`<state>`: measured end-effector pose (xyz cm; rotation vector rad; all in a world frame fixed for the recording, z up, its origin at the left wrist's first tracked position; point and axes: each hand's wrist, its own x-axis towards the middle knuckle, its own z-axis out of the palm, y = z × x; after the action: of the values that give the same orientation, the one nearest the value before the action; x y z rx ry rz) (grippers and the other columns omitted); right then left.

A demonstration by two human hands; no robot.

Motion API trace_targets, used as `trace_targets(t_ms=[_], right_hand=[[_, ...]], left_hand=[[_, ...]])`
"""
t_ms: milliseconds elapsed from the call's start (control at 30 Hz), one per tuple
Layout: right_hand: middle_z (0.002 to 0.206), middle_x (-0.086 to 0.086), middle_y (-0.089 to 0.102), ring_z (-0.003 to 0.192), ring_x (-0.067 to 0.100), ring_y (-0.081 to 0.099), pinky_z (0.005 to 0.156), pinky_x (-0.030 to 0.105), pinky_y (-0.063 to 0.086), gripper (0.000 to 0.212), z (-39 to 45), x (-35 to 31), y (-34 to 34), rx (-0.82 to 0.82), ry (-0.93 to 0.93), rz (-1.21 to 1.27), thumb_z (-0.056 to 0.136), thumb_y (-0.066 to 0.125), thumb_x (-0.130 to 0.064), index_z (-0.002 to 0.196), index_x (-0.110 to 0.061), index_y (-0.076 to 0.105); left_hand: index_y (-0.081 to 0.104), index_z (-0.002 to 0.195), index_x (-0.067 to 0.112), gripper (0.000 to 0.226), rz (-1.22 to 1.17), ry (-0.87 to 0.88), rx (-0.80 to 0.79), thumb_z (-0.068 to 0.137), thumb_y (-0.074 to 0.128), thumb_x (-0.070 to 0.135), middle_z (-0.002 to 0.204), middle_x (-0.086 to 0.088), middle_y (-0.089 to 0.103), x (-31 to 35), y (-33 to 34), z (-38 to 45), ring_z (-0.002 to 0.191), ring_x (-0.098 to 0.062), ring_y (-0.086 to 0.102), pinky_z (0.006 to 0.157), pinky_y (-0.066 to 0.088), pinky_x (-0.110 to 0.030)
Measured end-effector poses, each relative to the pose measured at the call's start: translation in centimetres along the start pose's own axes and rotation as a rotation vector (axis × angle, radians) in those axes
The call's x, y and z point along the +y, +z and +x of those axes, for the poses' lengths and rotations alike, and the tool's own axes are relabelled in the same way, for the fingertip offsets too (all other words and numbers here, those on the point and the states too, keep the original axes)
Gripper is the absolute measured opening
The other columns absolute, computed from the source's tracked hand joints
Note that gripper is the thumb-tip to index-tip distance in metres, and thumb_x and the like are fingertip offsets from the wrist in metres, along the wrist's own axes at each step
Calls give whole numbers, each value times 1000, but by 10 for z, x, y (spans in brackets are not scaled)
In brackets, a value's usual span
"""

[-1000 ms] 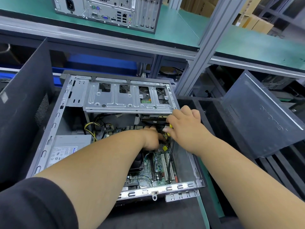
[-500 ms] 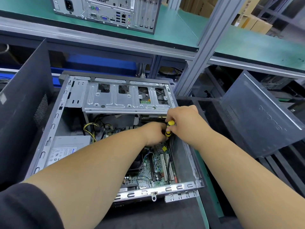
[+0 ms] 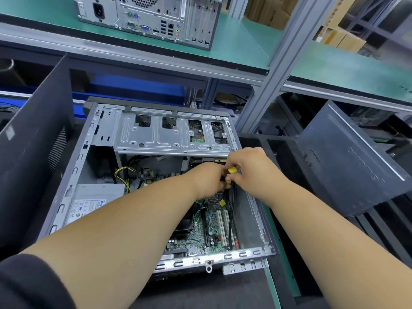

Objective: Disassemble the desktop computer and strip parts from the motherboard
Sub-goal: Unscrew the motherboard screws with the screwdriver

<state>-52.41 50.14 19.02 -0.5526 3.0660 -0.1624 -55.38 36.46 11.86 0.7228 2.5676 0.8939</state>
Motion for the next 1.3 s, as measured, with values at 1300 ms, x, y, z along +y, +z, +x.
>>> trace_targets(t_ms=[1300], right_hand=[[110, -6, 60, 110, 18, 52, 100, 37, 31, 25, -6, -9, -19, -42, 58, -144, 90, 66, -42, 107, -25, 60]], left_hand=[[62, 93, 17, 24, -20, -35, 216, 81, 73, 34, 91, -5, 68, -4, 13, -2, 87, -26, 60, 67, 44, -32]])
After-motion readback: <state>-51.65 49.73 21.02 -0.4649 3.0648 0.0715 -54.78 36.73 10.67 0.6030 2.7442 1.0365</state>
